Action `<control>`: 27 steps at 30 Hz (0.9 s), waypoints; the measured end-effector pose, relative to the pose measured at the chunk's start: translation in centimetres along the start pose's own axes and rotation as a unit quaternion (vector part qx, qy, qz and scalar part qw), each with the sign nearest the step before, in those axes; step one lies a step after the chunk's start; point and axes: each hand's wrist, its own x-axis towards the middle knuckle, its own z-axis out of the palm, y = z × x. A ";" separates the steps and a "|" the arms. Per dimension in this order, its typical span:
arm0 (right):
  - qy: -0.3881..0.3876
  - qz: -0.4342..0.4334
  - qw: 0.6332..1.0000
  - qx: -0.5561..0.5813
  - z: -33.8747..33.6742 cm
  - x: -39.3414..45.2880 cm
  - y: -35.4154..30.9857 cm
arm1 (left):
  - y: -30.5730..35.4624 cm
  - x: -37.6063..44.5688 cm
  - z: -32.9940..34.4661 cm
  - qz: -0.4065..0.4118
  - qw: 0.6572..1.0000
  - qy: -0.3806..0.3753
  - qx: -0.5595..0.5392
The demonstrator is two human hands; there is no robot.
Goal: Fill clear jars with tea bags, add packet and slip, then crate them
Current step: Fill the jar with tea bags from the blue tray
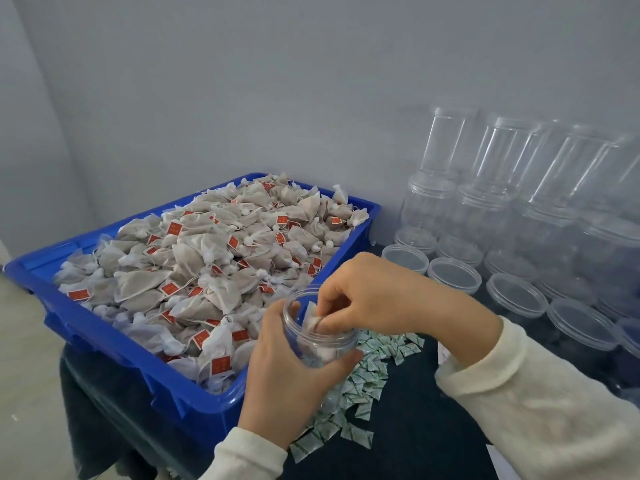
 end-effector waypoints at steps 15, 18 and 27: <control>-0.315 -0.022 0.934 -0.166 0.8 4.4 -2.0 | -0.6 -0.1 0.1 0.002 1.000 0.007 0.017; -0.351 -0.033 0.916 -0.191 0.9 4.8 -2.0 | -0.6 -0.1 0.2 0.005 1.000 0.011 0.012; -0.286 -0.043 0.955 -0.073 -1.7 4.6 -1.0 | 0.2 0.0 -0.1 0.009 1.000 0.000 -0.018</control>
